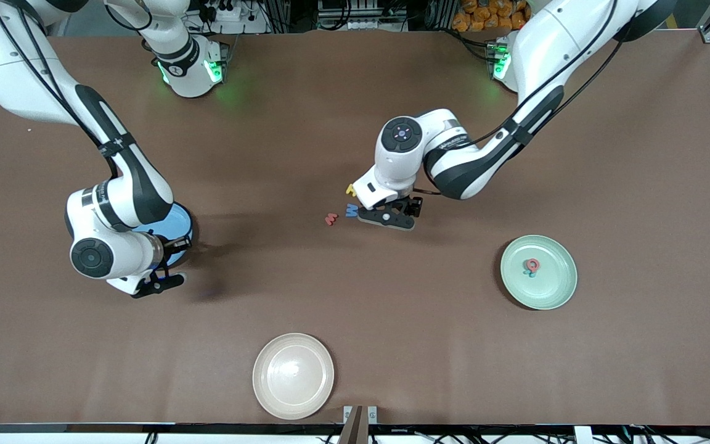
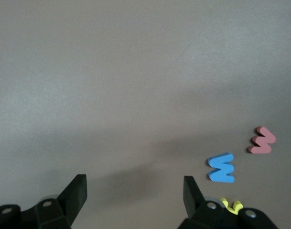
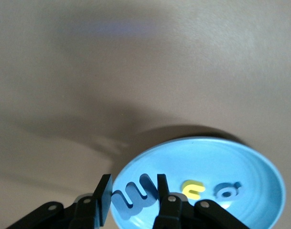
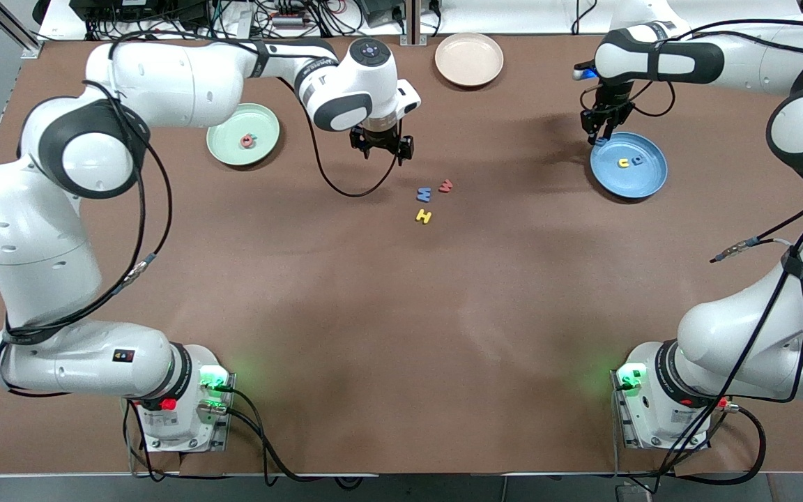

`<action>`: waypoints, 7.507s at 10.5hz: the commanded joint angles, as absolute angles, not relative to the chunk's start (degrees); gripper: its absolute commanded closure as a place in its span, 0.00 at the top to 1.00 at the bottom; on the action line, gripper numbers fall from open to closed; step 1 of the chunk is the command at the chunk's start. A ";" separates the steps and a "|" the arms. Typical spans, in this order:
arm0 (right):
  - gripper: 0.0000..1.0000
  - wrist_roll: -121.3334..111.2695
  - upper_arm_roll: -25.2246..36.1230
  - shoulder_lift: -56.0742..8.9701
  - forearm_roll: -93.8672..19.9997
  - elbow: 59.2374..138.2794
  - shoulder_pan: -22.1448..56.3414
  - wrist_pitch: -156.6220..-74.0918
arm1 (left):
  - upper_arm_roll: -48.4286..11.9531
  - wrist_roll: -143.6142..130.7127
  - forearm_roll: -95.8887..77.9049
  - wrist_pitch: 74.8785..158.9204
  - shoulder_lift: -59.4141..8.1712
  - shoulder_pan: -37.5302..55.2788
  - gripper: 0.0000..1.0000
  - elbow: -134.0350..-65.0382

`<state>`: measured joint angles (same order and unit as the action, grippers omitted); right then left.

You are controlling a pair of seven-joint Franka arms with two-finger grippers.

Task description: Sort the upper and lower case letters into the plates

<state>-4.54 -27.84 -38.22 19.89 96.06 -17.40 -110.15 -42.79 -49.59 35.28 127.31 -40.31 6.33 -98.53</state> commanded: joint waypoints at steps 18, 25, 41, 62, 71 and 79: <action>0.95 42.10 -40.52 -34.19 20.04 113.03 -12.48 -134.74 | -33.57 -60.38 24.08 126.47 -44.83 20.92 0.82 -88.77; 0.95 41.40 -40.52 -33.93 20.13 113.03 -13.71 -134.12 | -33.57 -60.47 23.99 126.47 -44.82 21.01 0.82 -88.68; 0.91 44.28 -40.69 -34.10 19.86 112.94 -10.73 -133.51 | -33.57 -60.38 24.35 126.47 -44.38 20.48 0.82 -88.86; 0.83 0.88 -49.83 -31.29 21.44 112.94 -44.11 -118.48 | -33.31 -60.56 24.52 126.91 -47.19 21.97 0.82 -88.86; 0.83 1.76 -50.01 -31.20 21.36 110.92 -45.79 -116.72 | -27.69 -60.73 23.99 129.64 -49.66 27.60 0.80 -85.61; 0.83 1.76 -50.01 -31.20 21.27 110.48 -45.44 -116.37 | -27.25 -60.73 24.08 129.64 -50.98 28.30 0.71 -84.55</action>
<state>0.82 -48.79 -31.90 20.74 110.39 -44.31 -117.41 -28.07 -60.31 25.51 129.52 -50.38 27.22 -86.07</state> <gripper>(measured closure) 0.163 0.260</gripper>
